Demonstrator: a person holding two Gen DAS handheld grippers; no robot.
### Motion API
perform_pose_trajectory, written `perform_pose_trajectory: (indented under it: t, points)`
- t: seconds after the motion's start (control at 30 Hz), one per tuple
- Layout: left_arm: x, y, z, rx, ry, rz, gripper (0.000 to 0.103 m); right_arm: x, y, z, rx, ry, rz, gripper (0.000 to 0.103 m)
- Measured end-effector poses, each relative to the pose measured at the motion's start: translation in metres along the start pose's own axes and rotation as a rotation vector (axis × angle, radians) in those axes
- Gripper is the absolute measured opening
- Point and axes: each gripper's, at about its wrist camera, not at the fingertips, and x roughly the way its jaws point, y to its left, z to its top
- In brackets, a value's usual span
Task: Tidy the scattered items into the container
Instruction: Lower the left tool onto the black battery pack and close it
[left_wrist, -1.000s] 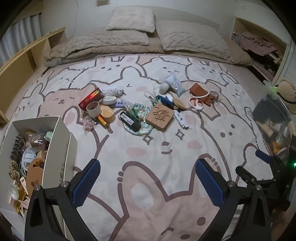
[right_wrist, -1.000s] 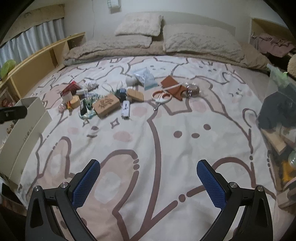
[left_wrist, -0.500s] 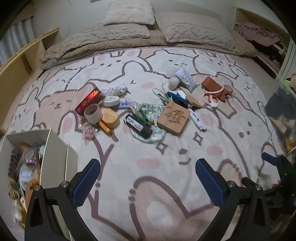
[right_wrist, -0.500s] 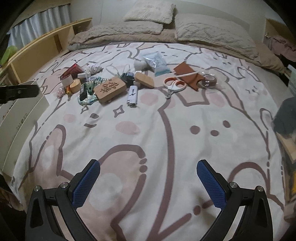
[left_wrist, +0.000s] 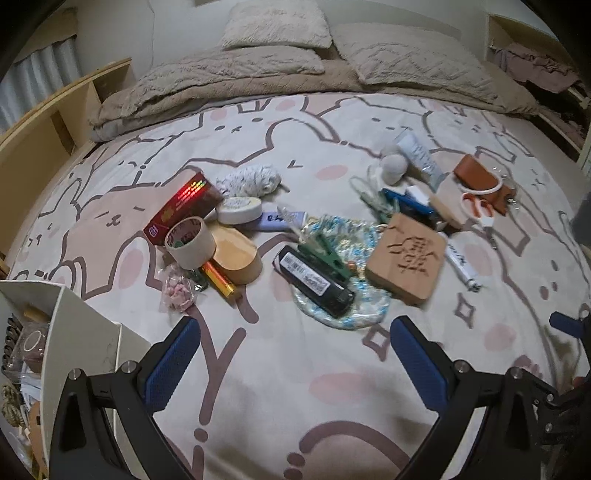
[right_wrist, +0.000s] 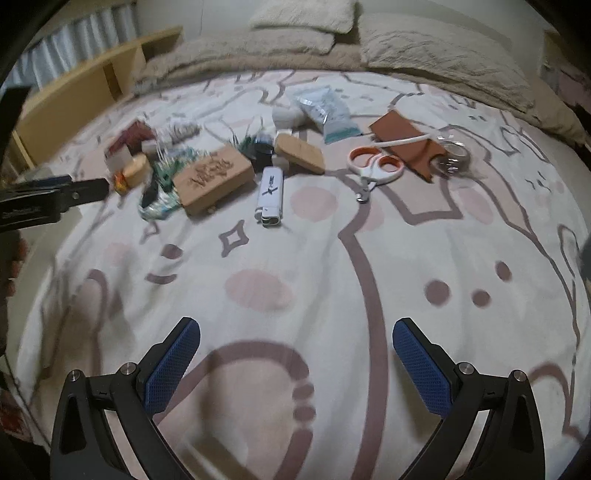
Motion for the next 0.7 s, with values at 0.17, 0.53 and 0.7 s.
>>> perform_pose_trajectory:
  t: [0.17, 0.53, 0.7]
  points:
    - [0.019, -0.001, -0.006, 0.023, 0.012, 0.03, 0.103, 0.023, 0.007, 0.01, -0.025, 0.053, 0.016, 0.103]
    - [0.047, -0.011, -0.005, 0.035, 0.013, 0.006, 0.103, 0.049, 0.017, 0.027, -0.166, 0.034, 0.025, 0.103]
    - [0.061, -0.016, -0.003, 0.07, 0.012, 0.054, 0.103, 0.069, 0.012, 0.056, -0.139, 0.043, 0.019, 0.103]
